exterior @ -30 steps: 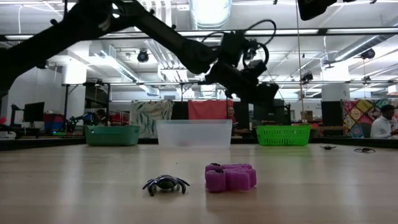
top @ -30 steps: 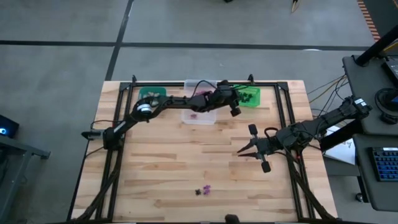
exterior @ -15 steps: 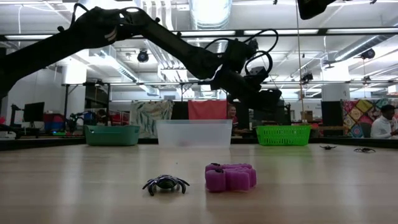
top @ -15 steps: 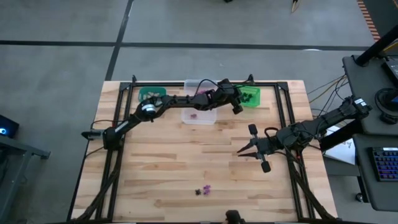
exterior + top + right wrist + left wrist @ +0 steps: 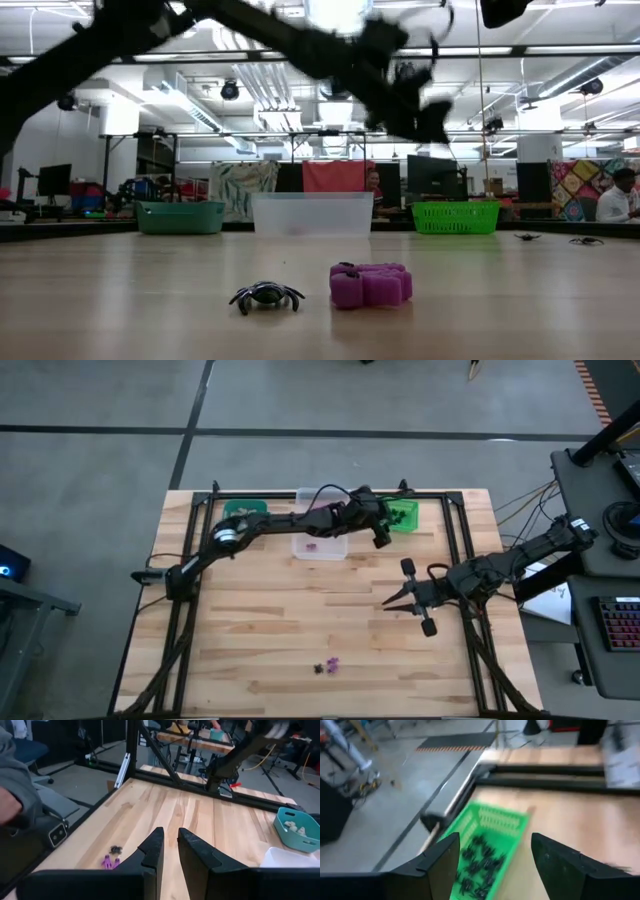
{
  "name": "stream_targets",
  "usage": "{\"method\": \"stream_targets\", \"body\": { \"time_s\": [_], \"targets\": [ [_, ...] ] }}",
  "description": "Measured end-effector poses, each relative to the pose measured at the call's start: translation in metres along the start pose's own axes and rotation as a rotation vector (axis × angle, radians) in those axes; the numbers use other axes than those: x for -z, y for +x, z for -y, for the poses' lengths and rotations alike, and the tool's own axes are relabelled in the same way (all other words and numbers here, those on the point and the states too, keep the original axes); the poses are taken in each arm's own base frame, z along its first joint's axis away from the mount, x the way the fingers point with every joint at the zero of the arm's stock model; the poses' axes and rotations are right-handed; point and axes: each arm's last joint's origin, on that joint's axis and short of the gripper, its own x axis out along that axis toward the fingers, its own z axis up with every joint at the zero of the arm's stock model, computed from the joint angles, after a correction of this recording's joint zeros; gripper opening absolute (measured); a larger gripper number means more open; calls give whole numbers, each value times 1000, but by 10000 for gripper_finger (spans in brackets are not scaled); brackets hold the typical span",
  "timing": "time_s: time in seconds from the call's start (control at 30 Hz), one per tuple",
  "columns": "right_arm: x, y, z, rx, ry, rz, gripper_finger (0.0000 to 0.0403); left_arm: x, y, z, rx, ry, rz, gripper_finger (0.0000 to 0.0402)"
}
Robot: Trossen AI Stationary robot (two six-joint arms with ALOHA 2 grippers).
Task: Sort Halloween decoration
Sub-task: Put the black spider toy into the green bin
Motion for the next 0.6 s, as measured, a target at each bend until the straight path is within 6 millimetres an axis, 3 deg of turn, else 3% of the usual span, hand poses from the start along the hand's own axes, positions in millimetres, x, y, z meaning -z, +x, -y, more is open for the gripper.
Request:
{"method": "stream_targets", "body": {
  "time_s": [0.07, 0.17, 0.43, 0.6],
  "targets": [
    [-2, -1, 0, 2, 14, 18, 52, -19, -22, 5, 19, 32, 18, 226],
    [-3, -1, -1, -11, 3, 30, 52, -30, -52, 13, 53, 61, 19, 221],
    [-6, -3, -7, -56, 0, 58, 52, -26, -142, 34, 142, -33, 121, 212],
    [-6, -3, -7, -51, -1, 59, 52, -11, -181, 52, 203, -65, 240, 212]
  ]
}}
